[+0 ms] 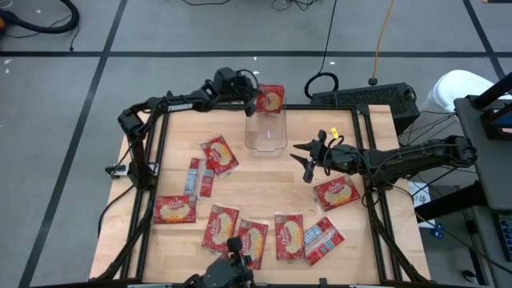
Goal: Sort popcorn bags into baskets
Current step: Put the red popcorn pack into the transparent bin
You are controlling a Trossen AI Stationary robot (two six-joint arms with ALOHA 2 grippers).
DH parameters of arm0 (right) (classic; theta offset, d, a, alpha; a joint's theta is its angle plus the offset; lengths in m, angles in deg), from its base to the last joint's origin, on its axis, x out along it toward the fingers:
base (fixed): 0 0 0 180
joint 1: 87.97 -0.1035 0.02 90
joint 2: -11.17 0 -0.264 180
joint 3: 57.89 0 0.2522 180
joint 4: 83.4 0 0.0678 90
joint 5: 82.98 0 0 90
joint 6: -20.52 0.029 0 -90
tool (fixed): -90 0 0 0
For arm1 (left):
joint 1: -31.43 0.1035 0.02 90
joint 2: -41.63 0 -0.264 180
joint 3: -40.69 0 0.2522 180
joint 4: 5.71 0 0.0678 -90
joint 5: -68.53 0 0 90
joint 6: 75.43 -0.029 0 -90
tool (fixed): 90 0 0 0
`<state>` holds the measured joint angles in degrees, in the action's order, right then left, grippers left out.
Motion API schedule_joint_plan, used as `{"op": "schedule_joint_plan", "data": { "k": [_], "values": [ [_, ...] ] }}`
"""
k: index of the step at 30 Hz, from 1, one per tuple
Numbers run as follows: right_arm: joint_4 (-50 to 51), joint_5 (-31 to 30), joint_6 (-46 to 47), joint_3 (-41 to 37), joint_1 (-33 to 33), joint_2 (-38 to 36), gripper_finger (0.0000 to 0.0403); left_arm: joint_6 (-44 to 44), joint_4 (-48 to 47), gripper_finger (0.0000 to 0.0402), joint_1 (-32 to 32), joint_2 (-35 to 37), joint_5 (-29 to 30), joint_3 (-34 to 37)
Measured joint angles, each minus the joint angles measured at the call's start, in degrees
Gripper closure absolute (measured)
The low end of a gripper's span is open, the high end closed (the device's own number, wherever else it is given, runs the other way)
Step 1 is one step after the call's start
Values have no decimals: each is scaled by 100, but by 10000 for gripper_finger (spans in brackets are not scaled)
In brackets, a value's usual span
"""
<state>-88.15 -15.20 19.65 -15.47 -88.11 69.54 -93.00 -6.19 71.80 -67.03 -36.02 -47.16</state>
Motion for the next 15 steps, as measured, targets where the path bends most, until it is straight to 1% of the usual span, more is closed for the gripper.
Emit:
{"op": "schedule_joint_plan", "data": {
  "k": [5,15],
  "values": [
    [1,0,0,1,-1,0,252,0,-152,395,5,-21,399,0],
    [-2,0,-22,2,-2,0,252,-105,-322,355,5,-28,416,0]
  ]
}}
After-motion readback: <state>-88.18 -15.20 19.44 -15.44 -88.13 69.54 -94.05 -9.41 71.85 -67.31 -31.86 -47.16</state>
